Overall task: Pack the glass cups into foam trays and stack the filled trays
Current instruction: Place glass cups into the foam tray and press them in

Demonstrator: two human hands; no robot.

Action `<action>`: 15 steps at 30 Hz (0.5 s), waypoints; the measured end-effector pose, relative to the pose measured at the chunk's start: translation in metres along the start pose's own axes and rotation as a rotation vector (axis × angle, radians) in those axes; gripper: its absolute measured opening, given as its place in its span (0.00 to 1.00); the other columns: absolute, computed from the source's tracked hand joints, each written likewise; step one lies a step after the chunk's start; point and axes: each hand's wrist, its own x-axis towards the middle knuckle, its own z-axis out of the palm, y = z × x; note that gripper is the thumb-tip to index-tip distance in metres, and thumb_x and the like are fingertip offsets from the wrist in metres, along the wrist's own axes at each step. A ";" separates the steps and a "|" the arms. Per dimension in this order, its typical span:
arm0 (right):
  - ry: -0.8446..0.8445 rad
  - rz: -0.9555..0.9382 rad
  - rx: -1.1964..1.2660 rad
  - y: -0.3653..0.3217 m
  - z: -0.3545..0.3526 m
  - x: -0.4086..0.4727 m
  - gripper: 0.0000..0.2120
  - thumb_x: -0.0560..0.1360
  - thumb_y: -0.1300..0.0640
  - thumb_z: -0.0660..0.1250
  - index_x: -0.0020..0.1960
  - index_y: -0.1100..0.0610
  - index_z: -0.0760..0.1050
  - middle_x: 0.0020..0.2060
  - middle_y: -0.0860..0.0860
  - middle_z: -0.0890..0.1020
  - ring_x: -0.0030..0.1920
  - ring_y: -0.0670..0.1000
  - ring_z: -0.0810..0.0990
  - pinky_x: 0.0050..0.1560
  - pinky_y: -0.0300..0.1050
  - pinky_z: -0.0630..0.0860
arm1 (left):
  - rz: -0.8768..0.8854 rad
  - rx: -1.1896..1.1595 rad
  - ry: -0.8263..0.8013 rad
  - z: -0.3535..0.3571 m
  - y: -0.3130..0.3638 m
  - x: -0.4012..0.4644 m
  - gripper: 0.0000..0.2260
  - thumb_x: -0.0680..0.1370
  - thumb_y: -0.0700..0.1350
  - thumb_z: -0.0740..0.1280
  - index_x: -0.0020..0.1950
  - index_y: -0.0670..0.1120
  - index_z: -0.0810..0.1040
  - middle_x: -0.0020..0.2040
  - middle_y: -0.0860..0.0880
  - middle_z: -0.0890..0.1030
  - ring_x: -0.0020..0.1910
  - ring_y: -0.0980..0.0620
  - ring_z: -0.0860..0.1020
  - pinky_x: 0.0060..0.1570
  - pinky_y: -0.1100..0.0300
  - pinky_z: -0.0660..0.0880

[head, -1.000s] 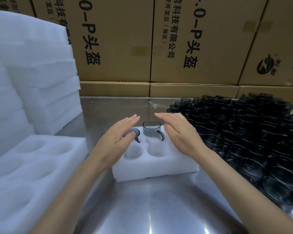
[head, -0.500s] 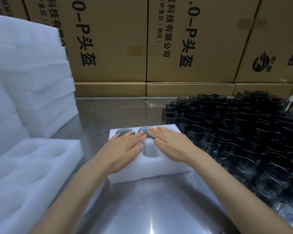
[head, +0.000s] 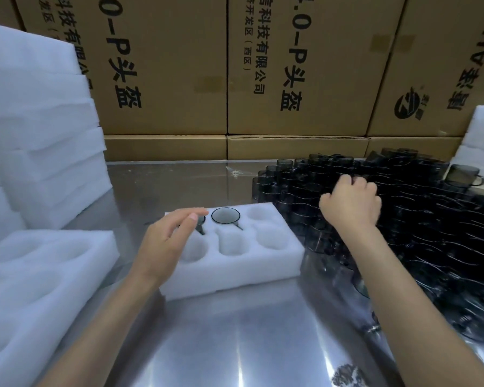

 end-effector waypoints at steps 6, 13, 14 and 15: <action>-0.156 0.136 -0.021 0.003 0.010 0.011 0.27 0.76 0.51 0.63 0.70 0.61 0.61 0.68 0.63 0.64 0.65 0.62 0.66 0.60 0.54 0.67 | -0.007 0.074 -0.036 -0.001 0.001 -0.001 0.14 0.71 0.62 0.57 0.48 0.63 0.80 0.50 0.65 0.81 0.56 0.61 0.77 0.60 0.59 0.71; -0.135 0.178 0.037 0.005 0.015 0.013 0.29 0.74 0.55 0.65 0.69 0.64 0.58 0.68 0.61 0.58 0.60 0.62 0.70 0.50 0.51 0.69 | -0.006 0.242 -0.186 -0.004 0.000 0.000 0.11 0.72 0.59 0.60 0.46 0.62 0.81 0.52 0.69 0.79 0.58 0.70 0.72 0.58 0.64 0.68; -0.130 0.181 0.043 0.006 0.015 0.013 0.28 0.74 0.55 0.65 0.68 0.64 0.59 0.68 0.60 0.58 0.58 0.61 0.70 0.47 0.51 0.69 | 0.002 0.259 -0.194 -0.005 0.000 0.000 0.12 0.71 0.61 0.60 0.45 0.63 0.81 0.54 0.68 0.78 0.58 0.69 0.72 0.58 0.62 0.68; -0.124 0.184 0.050 0.006 0.016 0.014 0.26 0.74 0.56 0.65 0.67 0.64 0.60 0.67 0.60 0.58 0.57 0.61 0.70 0.45 0.50 0.68 | 0.010 0.273 -0.199 -0.005 0.001 -0.001 0.13 0.69 0.63 0.59 0.44 0.63 0.81 0.54 0.67 0.78 0.59 0.69 0.72 0.59 0.61 0.68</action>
